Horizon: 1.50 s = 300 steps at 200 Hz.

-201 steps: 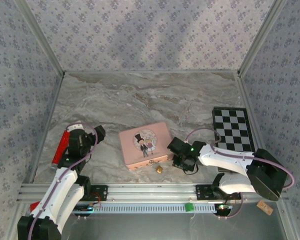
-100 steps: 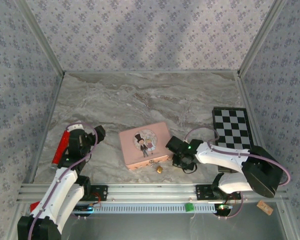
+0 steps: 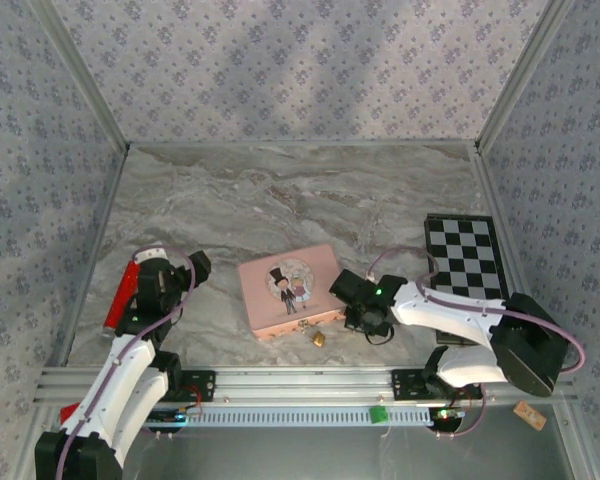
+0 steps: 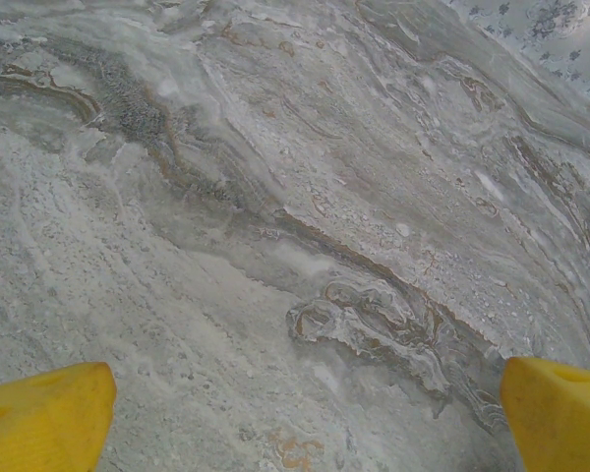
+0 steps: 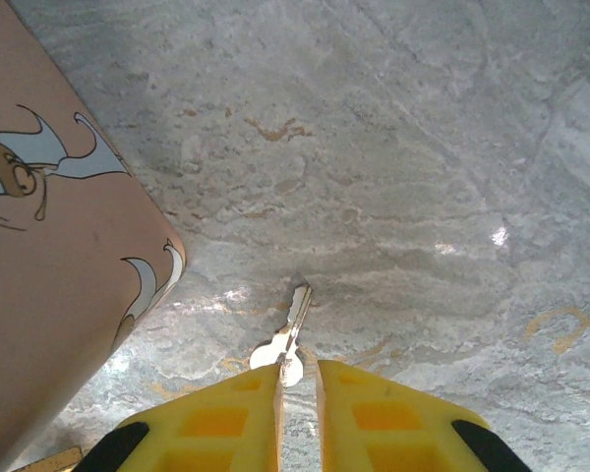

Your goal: Unlock the padlock with the key

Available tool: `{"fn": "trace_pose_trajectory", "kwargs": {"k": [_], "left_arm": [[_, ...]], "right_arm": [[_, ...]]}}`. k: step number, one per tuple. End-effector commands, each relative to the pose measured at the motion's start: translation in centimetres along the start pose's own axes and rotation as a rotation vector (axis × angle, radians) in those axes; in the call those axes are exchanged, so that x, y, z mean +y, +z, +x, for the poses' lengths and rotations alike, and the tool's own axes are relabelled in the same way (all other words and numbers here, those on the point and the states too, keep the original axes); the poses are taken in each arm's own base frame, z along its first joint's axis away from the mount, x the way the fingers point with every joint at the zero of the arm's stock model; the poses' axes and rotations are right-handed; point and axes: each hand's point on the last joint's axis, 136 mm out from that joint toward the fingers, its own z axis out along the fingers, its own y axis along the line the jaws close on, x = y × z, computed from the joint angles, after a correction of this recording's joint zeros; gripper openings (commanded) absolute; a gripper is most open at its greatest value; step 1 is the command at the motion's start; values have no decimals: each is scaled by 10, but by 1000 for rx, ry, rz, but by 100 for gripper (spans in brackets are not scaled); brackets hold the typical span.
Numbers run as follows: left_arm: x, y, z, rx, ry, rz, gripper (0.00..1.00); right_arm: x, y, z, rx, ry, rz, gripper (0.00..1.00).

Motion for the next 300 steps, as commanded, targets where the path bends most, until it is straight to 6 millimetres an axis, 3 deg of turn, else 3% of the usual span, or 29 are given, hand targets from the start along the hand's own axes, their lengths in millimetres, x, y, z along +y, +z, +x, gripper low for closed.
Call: {"fn": "trace_pose_trajectory", "kwargs": {"k": [1, 32, 110, 177, 219, 268, 286, 300], "left_arm": [[-2, -1, -6, -24, 0, 4, 100], [-3, -1, -7, -25, -1, 5, 100], [-3, -2, -7, -27, 2, 6, 100], [-3, -2, -8, -30, 2, 6, 100], [-4, -2, -8, -27, 4, 8, 100], [-8, 0, -10, -21, 13, 18, 100], [-15, 1, -11, -2, 18, 44, 100], [-22, 2, -10, 25, 6, 70, 100]], "right_arm": [[1, -3, 1, -23, -26, -7, 20], [5, 2, 7, 9, -41, -8, 25], [10, 14, 13, 57, -56, 8, 24], [2, 17, 10, 54, -71, 101, 11], [-4, -9, -5, -48, -133, 153, 3], [-26, -44, -19, -157, -136, 96, 0], [-17, -61, -34, -233, -232, 34, 0], [3, -80, -51, -333, -361, -34, 0]]}}
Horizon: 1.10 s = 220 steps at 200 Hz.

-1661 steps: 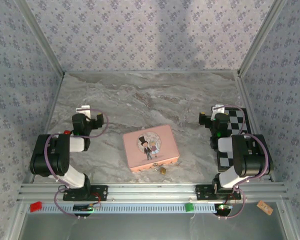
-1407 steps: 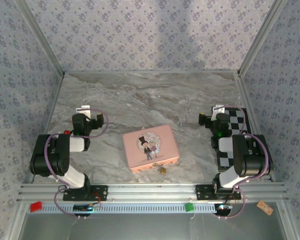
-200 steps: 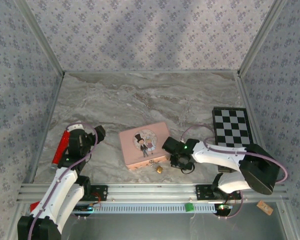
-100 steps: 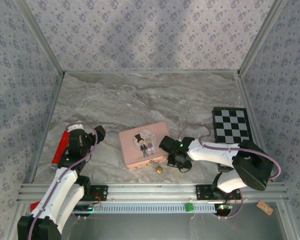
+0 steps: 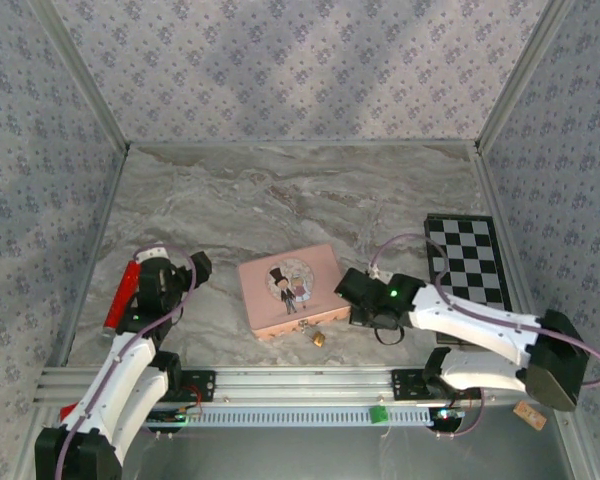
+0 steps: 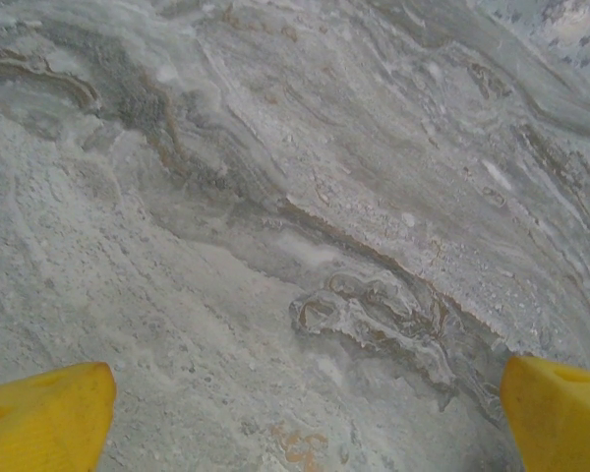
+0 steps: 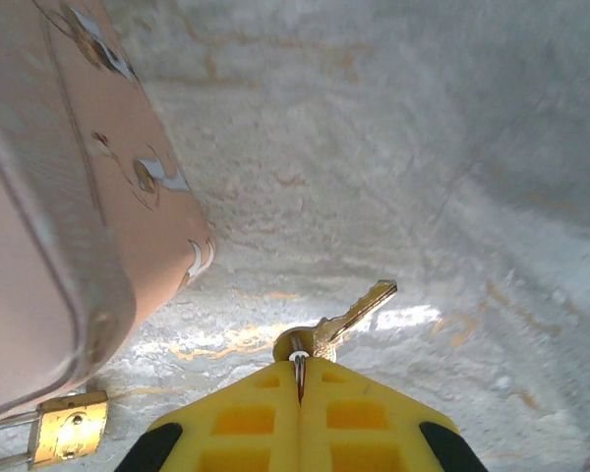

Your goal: Unlock the padlock with the key

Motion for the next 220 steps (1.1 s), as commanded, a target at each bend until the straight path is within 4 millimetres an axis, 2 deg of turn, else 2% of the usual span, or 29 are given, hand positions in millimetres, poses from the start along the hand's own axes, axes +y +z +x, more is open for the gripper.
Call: {"fn": "trace_pose_trajectory", "kwargs": {"k": [1, 25, 39, 65, 83, 116, 166, 196, 220], "left_arm": [[-23, -3, -17, -8, 1, 77, 100], [-47, -7, -24, 51, -44, 146, 100], [-70, -12, -33, 87, -45, 205, 100], [-112, -21, -40, 182, 27, 283, 100], [-135, -28, -39, 243, 67, 332, 100], [-172, -44, -35, 279, 108, 462, 100], [-213, -64, -30, 296, 121, 620, 99], [-230, -76, -20, 291, 178, 718, 95], [-244, -85, -10, 325, 230, 793, 87]], "right_arm": [[3, -21, -32, -155, -199, -16, 0], [45, -54, -62, -335, -408, -151, 0], [76, -73, -74, -466, -539, -250, 0], [126, -98, -79, -742, -815, -413, 0], [144, -107, -82, -876, -907, -472, 0], [163, -104, -89, -920, -1004, -509, 0], [165, -105, -94, -990, -1004, -580, 0], [166, -101, -96, -995, -1023, -561, 0], [170, -101, -99, -977, -1031, -560, 0]]}}
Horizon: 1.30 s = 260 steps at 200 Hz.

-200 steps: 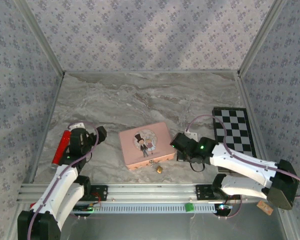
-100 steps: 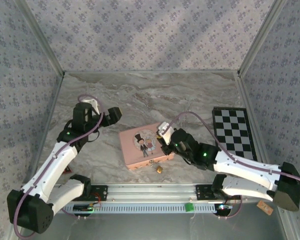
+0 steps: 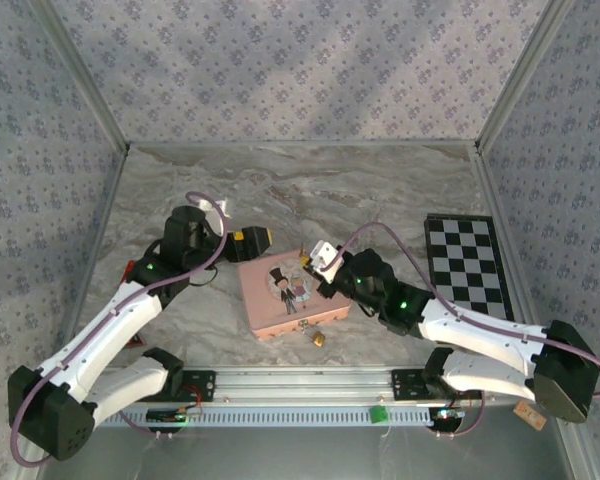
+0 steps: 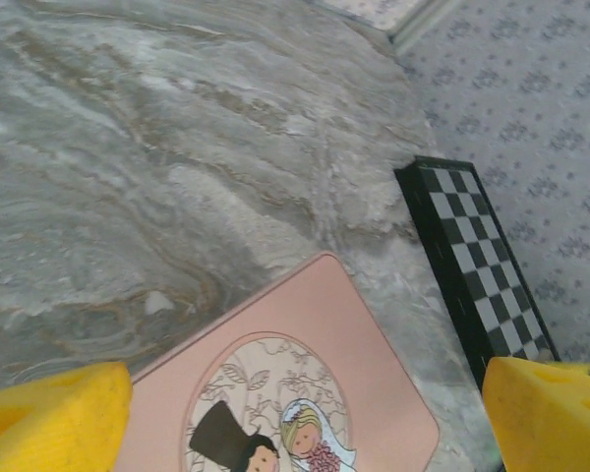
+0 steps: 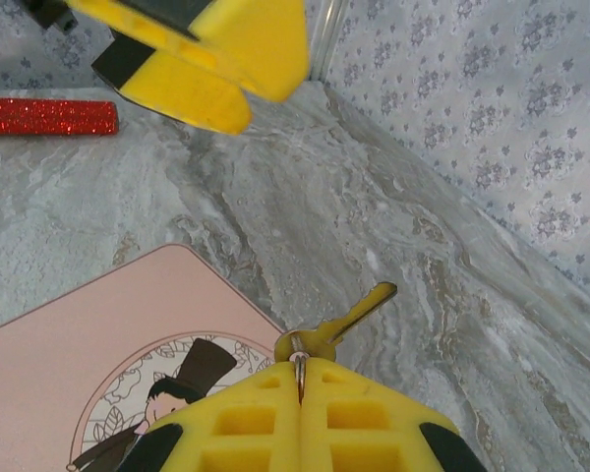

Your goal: Unlock the padlock with the key

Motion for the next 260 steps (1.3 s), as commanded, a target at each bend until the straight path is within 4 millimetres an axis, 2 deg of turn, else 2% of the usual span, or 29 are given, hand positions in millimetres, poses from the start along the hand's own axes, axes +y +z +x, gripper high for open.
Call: {"fn": "trace_pose_trajectory", "kwargs": {"k": [1, 34, 66, 102, 150, 184, 260], "left_arm": [[-30, 1, -3, 8, 76, 122, 87], [-49, 7, 7, 64, 136, 170, 79], [-59, 14, 14, 104, 165, 184, 72], [-49, 24, 25, 175, 210, 122, 66], [-59, 27, 29, 197, 214, 171, 54], [-57, 28, 33, 208, 222, 168, 45], [-54, 29, 38, 222, 232, 155, 33]], "right_arm": [[-2, 5, -12, -28, -23, -6, 0], [4, 9, -19, -46, -18, -38, 0], [8, 12, -21, -43, -30, -49, 0], [12, 12, -21, -41, -37, -51, 0], [16, 16, -21, -38, -37, -57, 0], [19, 21, -21, -33, -39, -60, 0], [19, 24, -25, -35, -47, -47, 0]]}}
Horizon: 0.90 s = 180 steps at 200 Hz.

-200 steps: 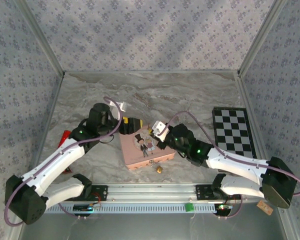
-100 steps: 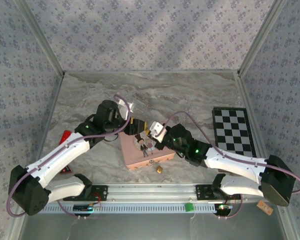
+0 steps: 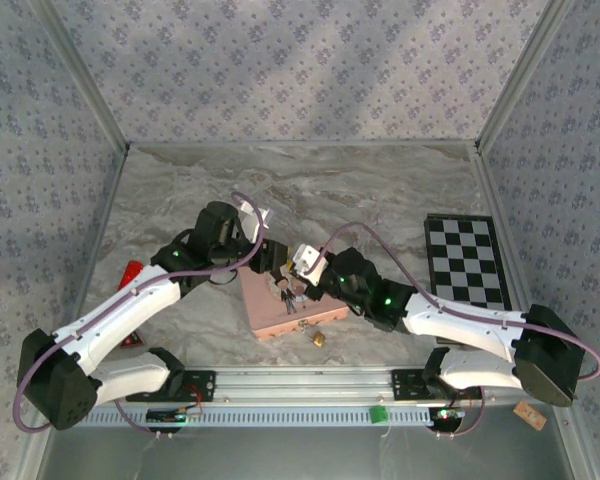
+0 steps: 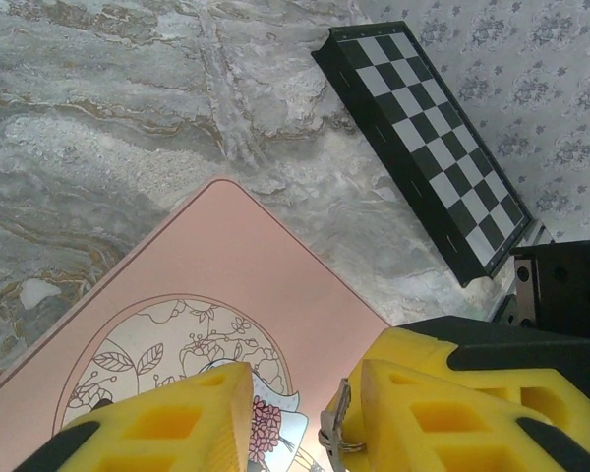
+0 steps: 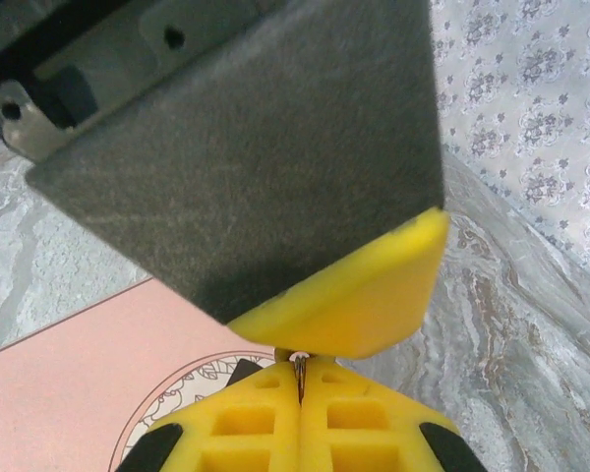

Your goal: Unlock the padlock with the key

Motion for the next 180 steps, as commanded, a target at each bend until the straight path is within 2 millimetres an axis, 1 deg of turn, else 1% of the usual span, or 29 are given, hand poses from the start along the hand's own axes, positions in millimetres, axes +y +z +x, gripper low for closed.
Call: {"fn": "trace_pose_trajectory", "kwargs": {"k": [1, 52, 96, 118, 132, 158, 168, 172, 180], "left_arm": [[-9, -1, -6, -5, 30, 20, 32], [-8, -1, -7, -15, 29, 19, 20], [-9, -2, -9, -30, 25, 25, 10], [-8, -2, -10, -38, 24, 19, 3], [-6, -3, -12, -56, 20, 3, 0], [4, -9, -21, -138, -29, -50, 0], [8, -11, -26, -184, -59, -63, 0], [10, -12, -27, -202, -73, -71, 0], [16, -15, -32, -243, -102, -99, 0]], "right_arm": [[-6, 1, -22, -52, -12, 27, 0], [-5, 3, -19, -38, -15, 30, 0], [-10, 3, -17, -31, -18, 65, 0], [-13, 3, -17, -33, -13, 89, 0], [-16, 3, -17, -33, -9, 105, 0], [-19, 4, -15, -20, -1, 119, 0], [-22, 2, -16, -18, 22, 129, 7], [-24, 2, -15, -18, 32, 135, 15], [-29, -1, -16, -31, 69, 142, 26]]}}
